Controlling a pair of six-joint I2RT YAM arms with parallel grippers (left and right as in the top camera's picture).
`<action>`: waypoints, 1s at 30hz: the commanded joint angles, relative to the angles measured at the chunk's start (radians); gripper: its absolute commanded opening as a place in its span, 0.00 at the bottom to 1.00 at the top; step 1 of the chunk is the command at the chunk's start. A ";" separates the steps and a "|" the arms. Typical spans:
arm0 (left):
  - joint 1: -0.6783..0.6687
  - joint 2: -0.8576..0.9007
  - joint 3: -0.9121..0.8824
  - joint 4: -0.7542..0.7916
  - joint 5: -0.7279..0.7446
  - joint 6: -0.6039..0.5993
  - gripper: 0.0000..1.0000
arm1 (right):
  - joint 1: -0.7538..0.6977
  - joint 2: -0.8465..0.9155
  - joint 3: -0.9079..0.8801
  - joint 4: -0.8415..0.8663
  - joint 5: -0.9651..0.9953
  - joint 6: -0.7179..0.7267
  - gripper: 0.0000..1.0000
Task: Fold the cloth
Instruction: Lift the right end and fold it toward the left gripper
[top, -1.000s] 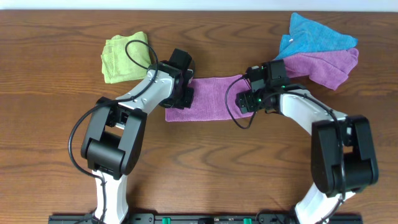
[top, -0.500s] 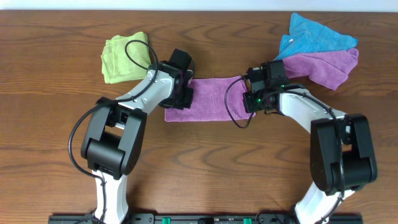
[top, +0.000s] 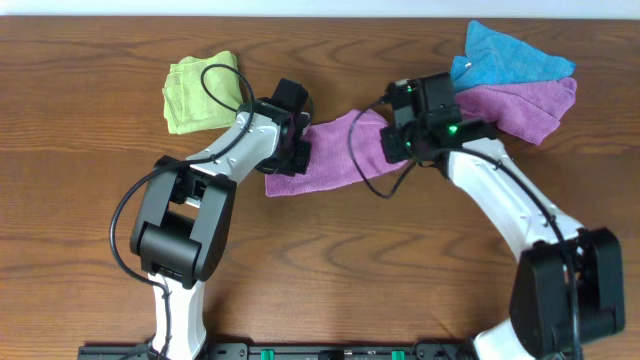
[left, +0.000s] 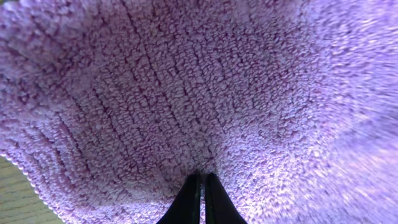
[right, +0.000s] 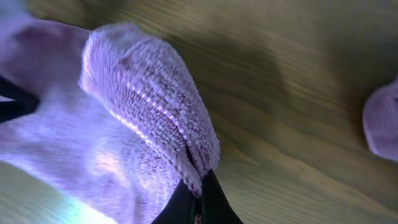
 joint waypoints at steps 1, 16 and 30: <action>0.003 0.027 0.003 -0.016 -0.037 -0.011 0.06 | 0.045 0.002 0.005 -0.013 0.049 0.066 0.02; 0.004 -0.082 0.027 -0.102 0.005 -0.009 0.06 | 0.169 0.002 0.005 -0.015 0.051 0.193 0.01; 0.029 -0.409 0.034 -0.160 -0.068 0.006 0.09 | 0.307 0.002 0.005 0.056 0.051 0.350 0.02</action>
